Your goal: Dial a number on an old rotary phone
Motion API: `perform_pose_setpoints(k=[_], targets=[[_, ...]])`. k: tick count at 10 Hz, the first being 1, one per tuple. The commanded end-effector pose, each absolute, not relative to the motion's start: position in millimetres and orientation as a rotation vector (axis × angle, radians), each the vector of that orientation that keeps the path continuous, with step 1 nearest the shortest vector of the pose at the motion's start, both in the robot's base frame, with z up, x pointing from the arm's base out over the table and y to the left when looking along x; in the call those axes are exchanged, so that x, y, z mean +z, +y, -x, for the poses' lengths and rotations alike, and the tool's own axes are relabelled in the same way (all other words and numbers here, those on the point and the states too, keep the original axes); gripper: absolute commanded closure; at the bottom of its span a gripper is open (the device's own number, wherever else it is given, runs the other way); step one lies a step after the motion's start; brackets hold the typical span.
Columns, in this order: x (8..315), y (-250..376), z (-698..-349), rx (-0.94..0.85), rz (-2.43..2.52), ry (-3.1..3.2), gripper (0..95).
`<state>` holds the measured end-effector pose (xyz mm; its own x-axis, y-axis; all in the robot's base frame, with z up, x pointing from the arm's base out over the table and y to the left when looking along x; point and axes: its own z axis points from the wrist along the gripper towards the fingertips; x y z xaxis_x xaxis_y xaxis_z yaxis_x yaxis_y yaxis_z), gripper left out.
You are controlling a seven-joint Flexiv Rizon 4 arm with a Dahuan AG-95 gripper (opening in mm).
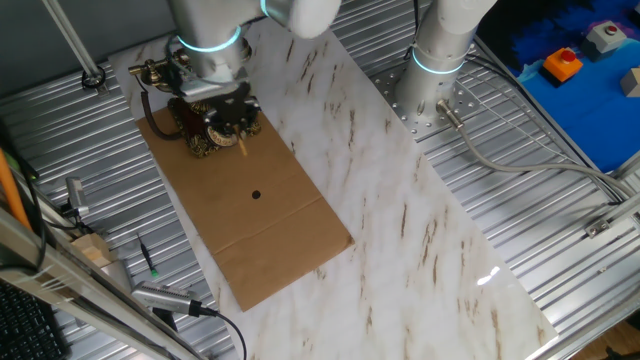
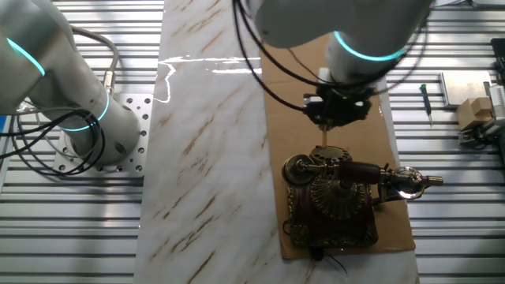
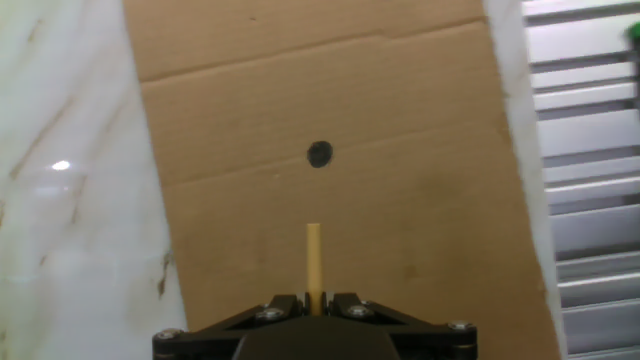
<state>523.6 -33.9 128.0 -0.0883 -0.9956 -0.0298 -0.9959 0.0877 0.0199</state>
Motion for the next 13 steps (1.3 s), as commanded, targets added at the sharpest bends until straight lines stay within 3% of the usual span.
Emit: perform_pose_setpoints(k=[1, 13], targets=[[127.5, -39.1, -528.0, 0.034, 2.167, 2.234, 95.0], [119.9, -60.2, -534.0, 0.075, 2.143, 2.152, 95.0]])
